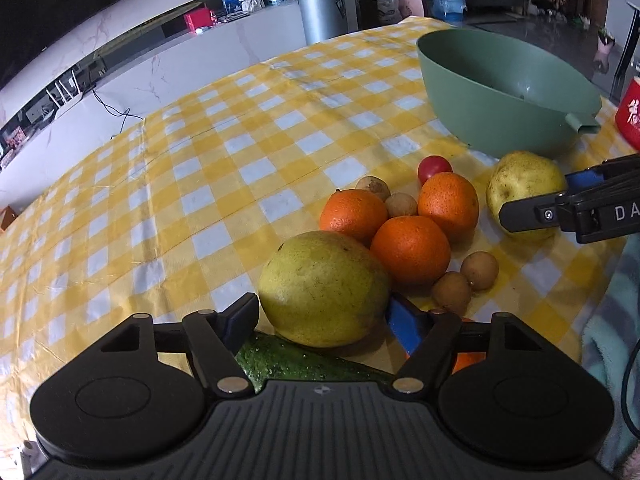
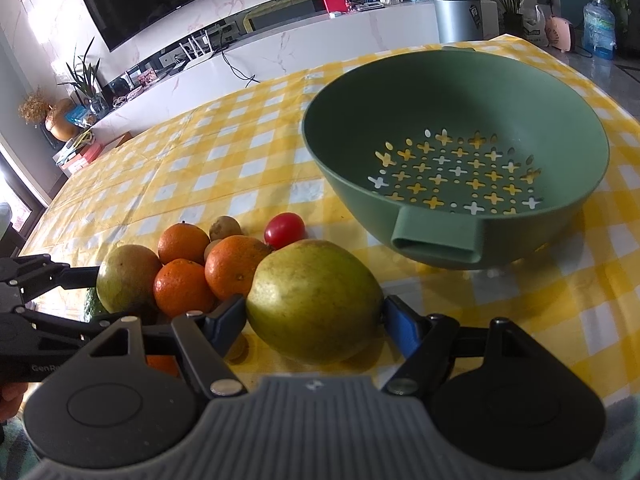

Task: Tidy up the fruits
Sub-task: 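Close the left tool on the pomelo while the right tool grasps the yellow pear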

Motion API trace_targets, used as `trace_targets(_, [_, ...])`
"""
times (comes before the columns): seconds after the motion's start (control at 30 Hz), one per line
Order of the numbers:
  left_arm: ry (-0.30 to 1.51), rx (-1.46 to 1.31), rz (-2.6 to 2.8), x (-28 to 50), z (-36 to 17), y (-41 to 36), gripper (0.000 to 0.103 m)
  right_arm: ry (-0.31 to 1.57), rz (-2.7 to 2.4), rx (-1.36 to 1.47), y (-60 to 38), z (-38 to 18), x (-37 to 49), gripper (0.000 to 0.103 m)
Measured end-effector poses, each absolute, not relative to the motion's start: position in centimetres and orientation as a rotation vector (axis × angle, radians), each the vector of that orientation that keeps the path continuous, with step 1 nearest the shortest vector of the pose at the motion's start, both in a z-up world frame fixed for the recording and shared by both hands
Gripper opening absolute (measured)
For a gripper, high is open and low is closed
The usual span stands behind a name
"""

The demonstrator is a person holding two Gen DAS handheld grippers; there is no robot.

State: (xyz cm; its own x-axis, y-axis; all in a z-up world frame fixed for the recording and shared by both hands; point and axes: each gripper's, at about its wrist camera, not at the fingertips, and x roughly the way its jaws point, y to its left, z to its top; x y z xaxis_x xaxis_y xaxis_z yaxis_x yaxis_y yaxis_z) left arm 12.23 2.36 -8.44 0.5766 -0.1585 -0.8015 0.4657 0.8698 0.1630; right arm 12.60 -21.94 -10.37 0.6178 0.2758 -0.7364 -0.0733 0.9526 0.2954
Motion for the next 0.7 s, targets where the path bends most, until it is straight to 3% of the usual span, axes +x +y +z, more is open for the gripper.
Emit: trace_targets(0.7, [0.84,0.352,-0.309,12.21,-8.93,1.59,0.08,0.881,0.192,0.225,-21.61,-10.47,12.63,0.072])
